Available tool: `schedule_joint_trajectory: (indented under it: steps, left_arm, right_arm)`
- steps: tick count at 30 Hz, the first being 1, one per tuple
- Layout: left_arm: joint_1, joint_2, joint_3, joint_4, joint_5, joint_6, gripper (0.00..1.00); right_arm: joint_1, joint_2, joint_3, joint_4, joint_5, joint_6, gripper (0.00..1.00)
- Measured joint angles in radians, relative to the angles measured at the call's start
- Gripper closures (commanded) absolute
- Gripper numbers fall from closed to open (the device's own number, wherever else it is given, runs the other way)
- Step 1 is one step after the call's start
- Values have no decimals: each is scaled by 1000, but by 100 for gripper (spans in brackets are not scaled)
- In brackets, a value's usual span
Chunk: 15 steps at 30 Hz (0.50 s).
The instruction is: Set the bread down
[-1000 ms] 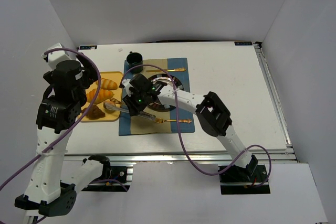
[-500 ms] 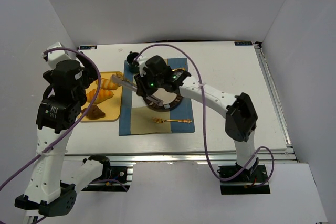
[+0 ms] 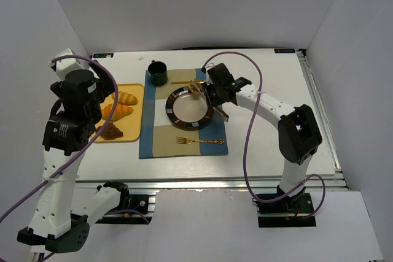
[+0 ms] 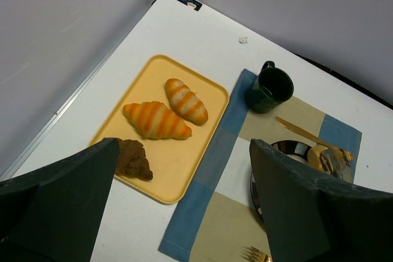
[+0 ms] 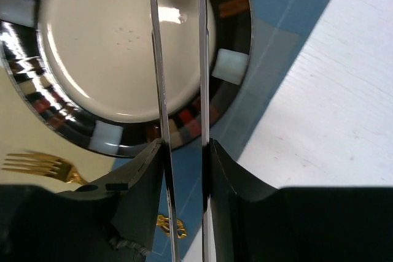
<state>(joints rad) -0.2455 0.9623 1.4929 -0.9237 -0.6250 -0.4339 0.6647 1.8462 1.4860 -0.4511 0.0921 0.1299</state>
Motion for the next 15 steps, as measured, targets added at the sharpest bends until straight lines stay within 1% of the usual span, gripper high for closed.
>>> schedule_joint_trajectory:
  steps: [2, 6, 7, 15]
  left_arm:
    - [0, 1, -5, 6, 0, 0, 2]
    - [0, 7, -11, 12, 0, 1, 2]
    - [0, 8, -12, 11, 1, 2, 2]
    - [0, 11, -13, 11, 0, 8, 2]
  right_arm:
    - [-5, 0, -3, -7, 18, -10, 60]
    - [7, 0, -5, -18, 27, -21, 53]
    - [11, 0, -6, -19, 25, -25, 53]
    - [14, -17, -30, -27, -23, -28, 40]
